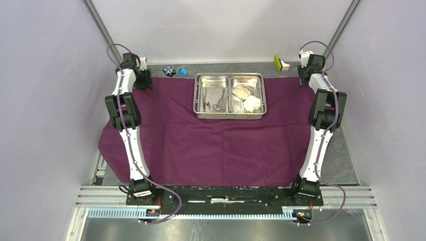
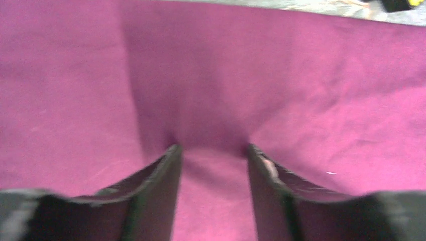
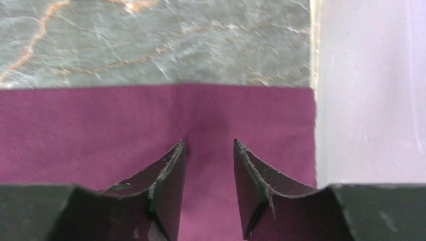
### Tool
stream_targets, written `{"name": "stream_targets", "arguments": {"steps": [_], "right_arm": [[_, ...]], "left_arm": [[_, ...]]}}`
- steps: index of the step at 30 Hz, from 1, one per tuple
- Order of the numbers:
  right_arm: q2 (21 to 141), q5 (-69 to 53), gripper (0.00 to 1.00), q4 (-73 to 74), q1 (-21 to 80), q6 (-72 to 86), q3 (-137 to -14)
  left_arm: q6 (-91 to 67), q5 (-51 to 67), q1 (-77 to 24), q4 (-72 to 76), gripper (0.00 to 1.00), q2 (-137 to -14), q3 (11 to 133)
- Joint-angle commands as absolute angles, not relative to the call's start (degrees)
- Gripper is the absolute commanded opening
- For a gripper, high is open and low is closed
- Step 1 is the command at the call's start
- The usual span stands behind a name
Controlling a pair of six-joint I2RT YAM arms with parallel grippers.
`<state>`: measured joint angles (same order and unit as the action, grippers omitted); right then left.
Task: Open and lay out the surgical kit
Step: Open the surgical kit at the center of the board.
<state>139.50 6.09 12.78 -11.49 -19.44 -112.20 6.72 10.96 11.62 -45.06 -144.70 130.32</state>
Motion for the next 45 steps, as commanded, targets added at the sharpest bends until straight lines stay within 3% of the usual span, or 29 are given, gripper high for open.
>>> {"name": "stream_targets", "arguments": {"steps": [1,6,12,22,31,38,45], "right_arm": [[129.62,5.4,0.5,10.46,-13.7,-19.6,-107.76],[121.41,3.97,0.63,10.22,-14.88,-21.18,-100.55],[108.09,-3.07,0.79,11.12,-15.49,-28.39,-84.71],[90.01,-14.7,0.96,29.24,-14.69,-45.49,-63.54],[78.15,-3.19,0.98,31.93,-8.94,-44.9,-48.22],[74.55,10.57,0.98,26.33,-7.38,-35.55,-42.5],[69.47,11.86,0.98,21.67,-7.38,-32.57,-40.05]], "left_arm": [[9.18,7.16,15.12,-41.23,0.67,-137.53,127.29],[12.29,5.82,16.77,-38.98,0.84,-130.84,119.73],[16.51,9.26,18.49,-30.16,0.96,-115.85,98.69],[37.83,22.61,18.47,-34.0,1.0,-93.73,71.27],[44.31,23.55,18.42,-33.31,1.0,-84.83,60.44],[41.47,26.97,18.36,-33.31,1.0,-84.4,62.18],[38.37,25.11,18.28,-33.35,1.0,-86.88,66.16]]}}
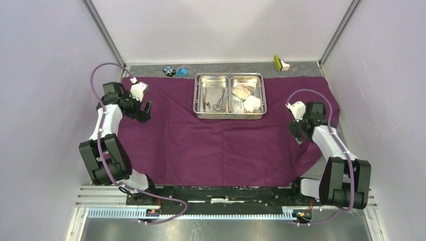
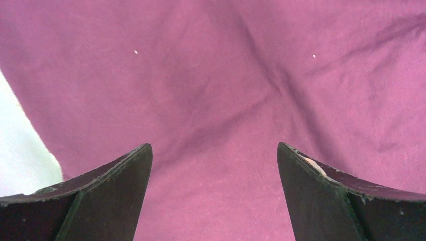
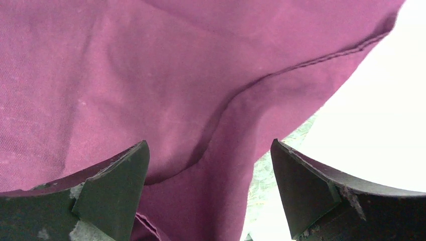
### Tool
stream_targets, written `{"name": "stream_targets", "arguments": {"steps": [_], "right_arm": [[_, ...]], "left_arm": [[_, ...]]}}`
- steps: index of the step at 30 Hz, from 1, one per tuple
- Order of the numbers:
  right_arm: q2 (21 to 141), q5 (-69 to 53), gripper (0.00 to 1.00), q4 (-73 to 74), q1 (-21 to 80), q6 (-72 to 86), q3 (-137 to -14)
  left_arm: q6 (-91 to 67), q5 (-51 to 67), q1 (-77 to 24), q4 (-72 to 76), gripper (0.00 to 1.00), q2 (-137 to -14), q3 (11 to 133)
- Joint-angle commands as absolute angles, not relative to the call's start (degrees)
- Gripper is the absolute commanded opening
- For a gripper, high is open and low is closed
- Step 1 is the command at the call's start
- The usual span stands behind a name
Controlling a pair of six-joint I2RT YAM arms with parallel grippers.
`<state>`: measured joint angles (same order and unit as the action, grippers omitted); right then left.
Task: Open and lay out the surgical kit
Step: Open the surgical kit at the center of the board.
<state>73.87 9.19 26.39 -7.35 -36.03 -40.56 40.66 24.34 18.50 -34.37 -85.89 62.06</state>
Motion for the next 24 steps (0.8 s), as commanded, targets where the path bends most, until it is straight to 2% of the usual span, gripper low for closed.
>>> {"name": "stream_targets", "arguments": {"steps": [1,9,18,21,24], "right_arm": [[68.28,11.77,0.98,21.46,-7.38,-32.43,-39.72],[58.84,13.31,0.98,21.21,-7.28,-32.52,-35.94],[61.07,12.15,0.96,22.07,-7.29,-32.97,-32.35],[61.27,15.77,0.86,22.41,-7.38,-34.19,-31.02],[59.05,19.44,0.69,23.97,-7.5,-35.11,-30.32]], "left_arm": [[37.72,24.88,18.28,-33.52,1.0,-87.42,66.87],[31.61,23.46,17.89,-35.79,1.0,-93.46,73.42],[27.61,24.37,17.4,-36.12,1.0,-93.82,74.42],[28.54,22.61,17.36,-36.08,1.0,-92.88,73.37],[29.84,21.26,17.4,-35.91,1.0,-92.03,72.5]]}}
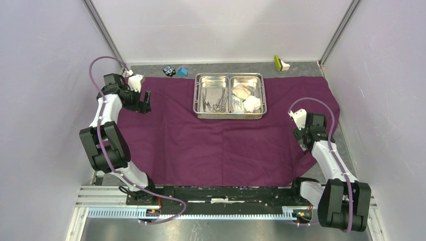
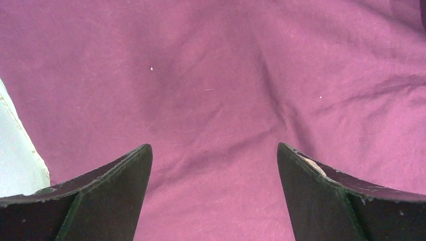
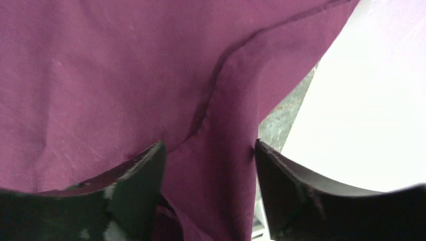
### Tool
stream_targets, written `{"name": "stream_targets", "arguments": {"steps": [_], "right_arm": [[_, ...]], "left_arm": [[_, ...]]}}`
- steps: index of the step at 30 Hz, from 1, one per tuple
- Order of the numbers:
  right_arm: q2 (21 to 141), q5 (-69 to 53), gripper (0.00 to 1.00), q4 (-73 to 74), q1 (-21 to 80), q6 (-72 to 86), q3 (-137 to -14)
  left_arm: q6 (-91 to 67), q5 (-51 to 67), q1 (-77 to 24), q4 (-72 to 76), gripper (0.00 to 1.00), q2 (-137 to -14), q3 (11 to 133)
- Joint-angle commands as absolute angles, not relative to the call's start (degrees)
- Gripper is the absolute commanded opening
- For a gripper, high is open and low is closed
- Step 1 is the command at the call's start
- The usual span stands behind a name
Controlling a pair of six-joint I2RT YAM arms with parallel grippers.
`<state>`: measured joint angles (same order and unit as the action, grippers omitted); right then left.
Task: Open and lay out the surgical kit
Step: Open the surgical kit at the center of the board.
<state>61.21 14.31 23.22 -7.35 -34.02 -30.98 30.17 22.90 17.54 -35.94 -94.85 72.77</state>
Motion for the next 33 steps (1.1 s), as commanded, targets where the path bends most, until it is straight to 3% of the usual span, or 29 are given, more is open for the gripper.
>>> {"name": "stream_targets", "arguments": {"steps": [1,10,22,27,31,33], "right_arm": [[58.05,19.83,0.64,24.81,-7.56,-34.99,-30.39],[48.88,29.6,0.16,32.24,-8.78,-34.45,-29.26],[38.03,38.02,0.0,35.86,-15.97,-37.39,-24.03],[35.17,32.46,0.04,41.71,-16.48,-37.05,-28.15],[35.03,12.84,0.33,48.87,-16.48,-38.1,-33.92],[37.12,7.38,0.54,51.2,-16.4,-39.37,-35.29]], "left_arm": [[30.24,21.0,17.39,-35.54,1.0,-91.9,72.15],[32.04,22.29,17.32,-35.03,1.0,-92.61,72.59],[33.49,25.85,17.33,-34.98,1.0,-92.7,73.03],[33.84,26.5,17.31,-34.91,1.0,-92.9,73.3],[33.33,27.2,17.3,-34.54,1.0,-93.66,73.73],[32.75,27.48,17.31,-34.53,1.0,-93.89,74.0]]}}
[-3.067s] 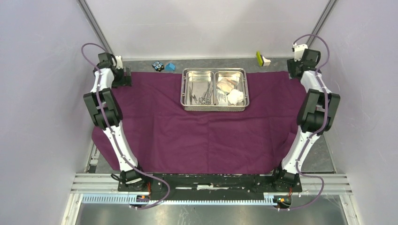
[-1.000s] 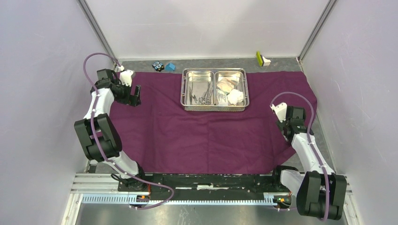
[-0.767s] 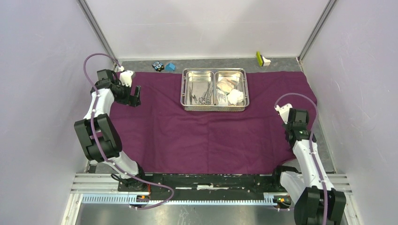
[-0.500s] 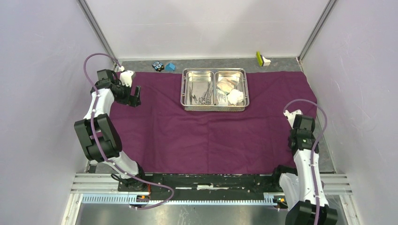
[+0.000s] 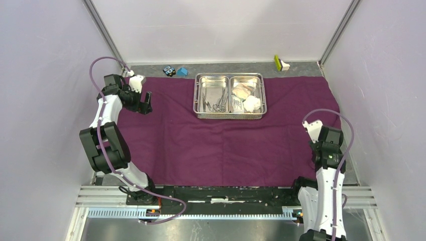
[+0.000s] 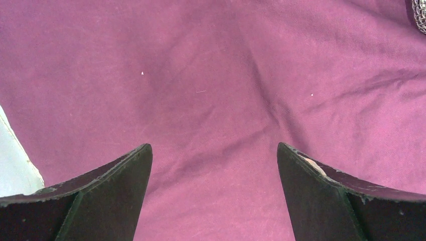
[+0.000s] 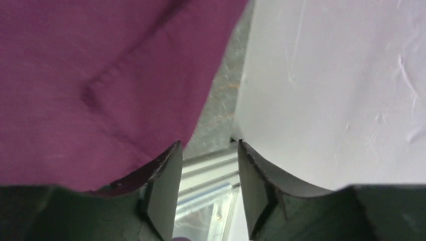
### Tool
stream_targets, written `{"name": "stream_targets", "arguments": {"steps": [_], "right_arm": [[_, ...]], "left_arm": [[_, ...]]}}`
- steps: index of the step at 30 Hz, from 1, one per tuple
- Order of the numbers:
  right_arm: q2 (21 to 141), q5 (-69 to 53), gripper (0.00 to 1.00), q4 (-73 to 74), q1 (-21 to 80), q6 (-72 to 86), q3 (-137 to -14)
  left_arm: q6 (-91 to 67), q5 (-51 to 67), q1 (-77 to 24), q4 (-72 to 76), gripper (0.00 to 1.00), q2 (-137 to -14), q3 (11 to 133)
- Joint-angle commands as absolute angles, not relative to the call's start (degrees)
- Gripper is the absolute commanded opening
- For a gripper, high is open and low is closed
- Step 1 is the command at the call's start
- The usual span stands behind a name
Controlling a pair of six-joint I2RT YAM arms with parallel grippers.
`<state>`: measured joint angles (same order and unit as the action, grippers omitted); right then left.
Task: Open and lay out the surgical kit
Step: Open the surgical kit at the center of the board.
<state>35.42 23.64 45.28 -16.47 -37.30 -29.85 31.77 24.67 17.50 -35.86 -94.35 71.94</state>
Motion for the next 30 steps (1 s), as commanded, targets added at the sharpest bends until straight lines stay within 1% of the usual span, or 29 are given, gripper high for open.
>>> {"name": "stream_targets", "arguments": {"steps": [1,3,6,15,19,24,25,28,30], "right_arm": [[38.34,5.62,0.62,51.49,-16.37,-40.24,-35.2],[39.93,3.59,0.66,50.35,-16.37,-42.03,-33.9],[42.7,3.13,0.68,47.48,-16.33,-44.53,-31.07],[49.41,0.18,0.68,43.12,-16.13,-50.4,-27.86],[53.38,0.81,0.67,40.2,-16.11,-52.19,-25.25],[56.59,2.15,0.61,36.17,-16.18,-52.72,-22.46],[56.97,2.79,0.58,35.3,-16.26,-52.82,-22.21],[57.4,3.8,0.45,34.78,-16.37,-53.23,-22.6],[57.15,3.91,0.39,35.26,-16.37,-53.56,-23.42]], "left_arm": [[32.73,27.59,17.26,-34.54,1.0,-93.91,74.0],[32.43,27.71,17.23,-34.54,1.0,-94.08,74.11],[31.88,27.52,17.23,-34.52,1.0,-94.18,74.01],[29.93,26.01,16.56,-35.32,1.0,-94.77,74.84],[29.43,23.78,15.95,-36.07,1.0,-95.5,76.16],[28.21,21.94,14.91,-36.12,1.0,-95.48,76.73],[28.02,21.54,14.63,-36.12,1.0,-95.39,76.8],[27.43,20.62,13.92,-36.12,1.0,-95.52,76.7],[27.04,19.87,13.43,-36.12,1.0,-95.77,76.81]]}}
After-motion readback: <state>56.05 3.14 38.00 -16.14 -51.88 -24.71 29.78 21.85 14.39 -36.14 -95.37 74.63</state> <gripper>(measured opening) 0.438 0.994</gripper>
